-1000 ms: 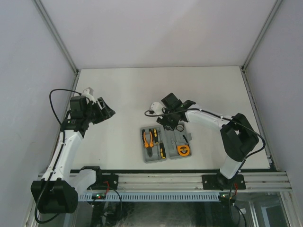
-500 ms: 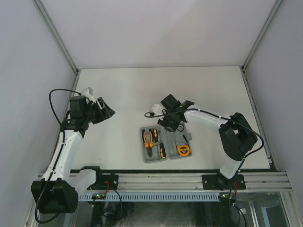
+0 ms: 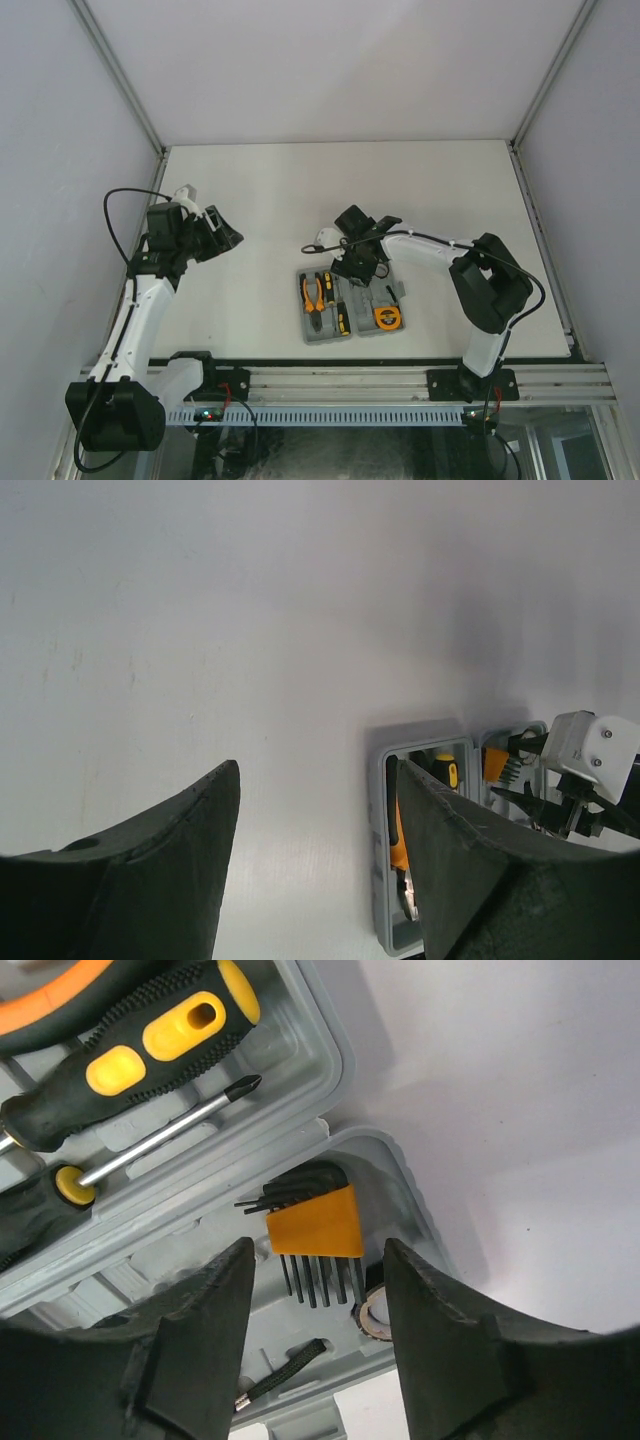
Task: Sort the tools into containers
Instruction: Place the engineering item in the storage box.
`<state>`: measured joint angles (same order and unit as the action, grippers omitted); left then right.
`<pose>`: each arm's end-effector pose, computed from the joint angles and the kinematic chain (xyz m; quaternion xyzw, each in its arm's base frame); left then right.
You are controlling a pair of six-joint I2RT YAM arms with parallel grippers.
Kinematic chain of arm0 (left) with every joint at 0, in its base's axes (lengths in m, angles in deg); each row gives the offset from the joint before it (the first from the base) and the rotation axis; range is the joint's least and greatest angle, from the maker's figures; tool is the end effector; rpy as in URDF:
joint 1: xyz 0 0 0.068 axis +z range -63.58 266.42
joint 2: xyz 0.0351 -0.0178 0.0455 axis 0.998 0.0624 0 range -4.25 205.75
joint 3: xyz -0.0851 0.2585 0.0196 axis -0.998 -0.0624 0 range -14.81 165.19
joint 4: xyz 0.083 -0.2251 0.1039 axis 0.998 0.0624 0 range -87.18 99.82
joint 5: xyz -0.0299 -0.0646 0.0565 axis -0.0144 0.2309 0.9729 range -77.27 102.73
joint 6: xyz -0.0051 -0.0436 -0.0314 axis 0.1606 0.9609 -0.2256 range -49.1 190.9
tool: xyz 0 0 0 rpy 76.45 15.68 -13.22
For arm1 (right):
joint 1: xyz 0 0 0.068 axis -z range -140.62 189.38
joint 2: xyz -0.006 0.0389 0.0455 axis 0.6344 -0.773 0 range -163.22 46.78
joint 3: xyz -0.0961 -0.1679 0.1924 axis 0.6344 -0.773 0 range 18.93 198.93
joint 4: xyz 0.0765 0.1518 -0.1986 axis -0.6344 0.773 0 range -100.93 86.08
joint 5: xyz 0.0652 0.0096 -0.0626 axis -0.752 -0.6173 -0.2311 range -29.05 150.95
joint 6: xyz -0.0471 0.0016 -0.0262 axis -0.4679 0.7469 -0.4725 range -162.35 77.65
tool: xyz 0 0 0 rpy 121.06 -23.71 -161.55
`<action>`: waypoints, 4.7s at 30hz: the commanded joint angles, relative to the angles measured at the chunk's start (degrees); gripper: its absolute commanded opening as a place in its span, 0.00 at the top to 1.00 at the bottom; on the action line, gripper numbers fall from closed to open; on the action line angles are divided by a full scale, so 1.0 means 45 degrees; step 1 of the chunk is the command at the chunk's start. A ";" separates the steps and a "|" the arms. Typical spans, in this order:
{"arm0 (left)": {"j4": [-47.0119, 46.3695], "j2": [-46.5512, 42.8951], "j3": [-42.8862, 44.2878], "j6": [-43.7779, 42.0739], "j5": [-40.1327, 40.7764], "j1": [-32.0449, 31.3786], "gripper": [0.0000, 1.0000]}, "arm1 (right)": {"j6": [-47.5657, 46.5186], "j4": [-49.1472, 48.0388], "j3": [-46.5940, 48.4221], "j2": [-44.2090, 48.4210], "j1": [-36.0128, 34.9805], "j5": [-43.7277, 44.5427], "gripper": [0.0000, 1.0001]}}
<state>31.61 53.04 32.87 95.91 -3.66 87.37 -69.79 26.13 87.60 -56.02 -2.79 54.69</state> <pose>0.2137 -0.0064 0.2867 -0.1398 0.8823 -0.2153 0.3946 0.2571 0.2379 0.1797 -0.5696 0.8037 0.0743 0.1549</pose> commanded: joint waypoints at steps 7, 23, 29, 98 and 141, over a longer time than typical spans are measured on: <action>-0.0364 -0.0188 -0.0261 0.0105 -0.0285 0.0122 0.32 | 0.0059 -0.0324 0.0092 0.0381 -0.0094 0.0505 0.36; -0.0401 -0.0219 -0.0244 0.0126 -0.0314 0.0147 0.32 | 0.7510 -0.2229 -0.2611 0.4101 0.0854 0.0718 0.52; -0.0408 -0.0195 -0.0263 0.0123 -0.0344 0.0162 0.32 | 0.9465 -0.2317 -0.3396 0.4248 0.0837 0.0790 0.63; -0.0453 -0.0178 -0.0294 0.0164 -0.0461 0.0180 0.32 | 1.2117 -0.5416 -0.4048 0.2519 0.2416 -0.1054 0.57; -0.2023 -0.0232 -0.1948 0.2250 0.1499 -0.4035 0.33 | 1.4547 -0.7814 -0.5832 0.3810 0.2044 0.0425 0.63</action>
<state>28.31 51.32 27.49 100.57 -0.07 75.06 -5.27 -6.89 61.00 -39.72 6.63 56.37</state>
